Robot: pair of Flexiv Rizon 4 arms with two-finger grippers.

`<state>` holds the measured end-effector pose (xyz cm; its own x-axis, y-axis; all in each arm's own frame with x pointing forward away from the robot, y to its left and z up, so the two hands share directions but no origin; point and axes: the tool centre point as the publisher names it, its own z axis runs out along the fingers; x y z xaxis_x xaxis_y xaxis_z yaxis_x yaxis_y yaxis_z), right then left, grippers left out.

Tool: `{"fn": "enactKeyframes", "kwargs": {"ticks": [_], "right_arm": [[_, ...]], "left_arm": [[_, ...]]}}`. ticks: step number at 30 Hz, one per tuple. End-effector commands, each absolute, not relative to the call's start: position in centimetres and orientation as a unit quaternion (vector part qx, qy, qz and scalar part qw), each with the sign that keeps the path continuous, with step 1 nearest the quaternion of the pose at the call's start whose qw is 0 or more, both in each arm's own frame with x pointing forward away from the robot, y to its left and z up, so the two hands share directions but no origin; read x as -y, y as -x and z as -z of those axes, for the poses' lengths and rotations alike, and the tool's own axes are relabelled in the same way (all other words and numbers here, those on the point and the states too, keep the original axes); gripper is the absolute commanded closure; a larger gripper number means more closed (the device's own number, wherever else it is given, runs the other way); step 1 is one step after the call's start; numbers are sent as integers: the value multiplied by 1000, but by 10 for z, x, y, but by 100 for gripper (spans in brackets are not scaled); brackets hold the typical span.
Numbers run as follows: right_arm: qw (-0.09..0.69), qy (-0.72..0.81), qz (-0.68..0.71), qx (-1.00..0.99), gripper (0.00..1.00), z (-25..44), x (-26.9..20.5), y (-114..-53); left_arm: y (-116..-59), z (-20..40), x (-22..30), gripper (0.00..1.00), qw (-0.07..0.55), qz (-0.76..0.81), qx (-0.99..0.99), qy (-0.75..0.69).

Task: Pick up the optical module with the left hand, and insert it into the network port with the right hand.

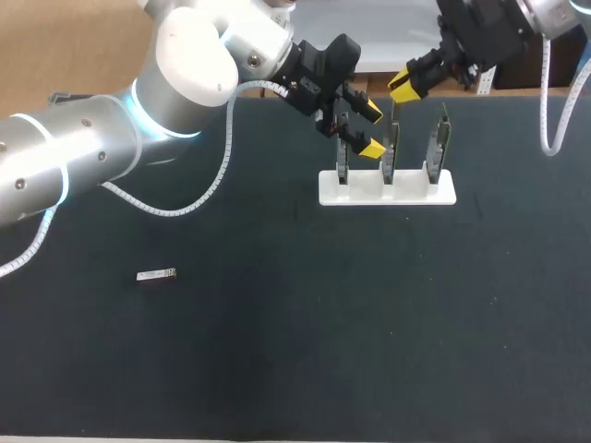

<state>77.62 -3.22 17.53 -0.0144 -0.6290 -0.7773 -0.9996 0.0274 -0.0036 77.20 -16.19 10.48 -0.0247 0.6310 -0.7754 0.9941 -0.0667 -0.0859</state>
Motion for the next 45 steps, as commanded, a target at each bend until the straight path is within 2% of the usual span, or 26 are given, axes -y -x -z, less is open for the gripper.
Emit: {"fn": "enactKeyframes", "kwargs": {"ticks": [1, 45], "right_arm": [[312, 630, -297, -647, 100, -176, 33, -775], [301, 626, -301, -653, 100, -167, 33, -777]], "left_arm": [[-774, -105, 163, 0, 263, 341, -629, -647], [-774, -105, 163, 0, 263, 341, -629, -647]]}}
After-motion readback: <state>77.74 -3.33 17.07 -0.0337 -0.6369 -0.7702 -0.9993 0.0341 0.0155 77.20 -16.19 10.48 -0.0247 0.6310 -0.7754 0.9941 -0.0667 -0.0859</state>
